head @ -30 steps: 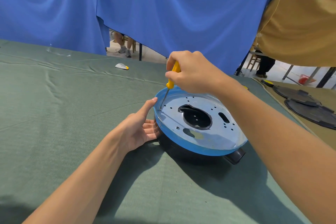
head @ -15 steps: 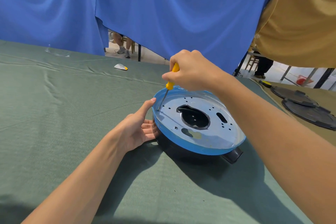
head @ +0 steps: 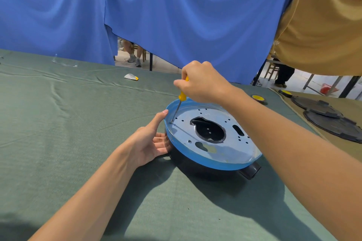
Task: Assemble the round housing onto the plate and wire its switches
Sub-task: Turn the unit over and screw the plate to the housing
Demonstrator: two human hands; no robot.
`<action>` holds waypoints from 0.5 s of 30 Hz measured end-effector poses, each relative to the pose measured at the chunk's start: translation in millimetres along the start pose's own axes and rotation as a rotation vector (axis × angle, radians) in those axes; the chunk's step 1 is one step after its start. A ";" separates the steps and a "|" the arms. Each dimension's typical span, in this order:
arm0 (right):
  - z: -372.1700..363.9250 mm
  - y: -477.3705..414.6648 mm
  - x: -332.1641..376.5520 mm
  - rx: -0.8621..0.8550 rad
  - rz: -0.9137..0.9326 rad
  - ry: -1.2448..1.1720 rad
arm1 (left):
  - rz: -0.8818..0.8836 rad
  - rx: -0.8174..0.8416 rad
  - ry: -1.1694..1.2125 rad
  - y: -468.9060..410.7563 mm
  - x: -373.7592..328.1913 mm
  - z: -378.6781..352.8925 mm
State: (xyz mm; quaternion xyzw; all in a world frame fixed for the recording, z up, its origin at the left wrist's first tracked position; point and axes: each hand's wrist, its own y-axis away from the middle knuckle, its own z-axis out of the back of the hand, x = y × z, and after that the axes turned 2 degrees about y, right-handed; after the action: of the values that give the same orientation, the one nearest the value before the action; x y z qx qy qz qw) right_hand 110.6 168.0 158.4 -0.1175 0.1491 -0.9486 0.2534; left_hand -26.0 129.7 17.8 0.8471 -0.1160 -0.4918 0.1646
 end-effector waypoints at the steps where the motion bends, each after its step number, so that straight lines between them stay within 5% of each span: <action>1: -1.1 -0.9 0.1 0.003 -0.039 -0.013 | -0.001 0.000 0.002 0.1 0.0 0.4; 6: 17.2 3.5 0.8 0.239 -0.046 -0.146 | 0.006 0.002 -0.002 0.6 -0.6 -0.1; 10: 13.3 1.9 -2.7 0.095 0.068 -0.077 | 0.006 -0.002 0.003 0.9 -1.0 0.1; 15: -0.6 -3.8 -2.8 -0.027 -0.077 -0.022 | 0.001 -0.004 0.000 0.7 -0.5 0.8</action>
State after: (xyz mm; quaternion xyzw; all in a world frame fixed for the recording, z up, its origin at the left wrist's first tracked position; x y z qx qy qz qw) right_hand 111.1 172.7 158.8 -0.1370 0.1544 -0.9542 0.2168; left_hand -27.0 129.1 18.1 0.8468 -0.1154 -0.4919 0.1663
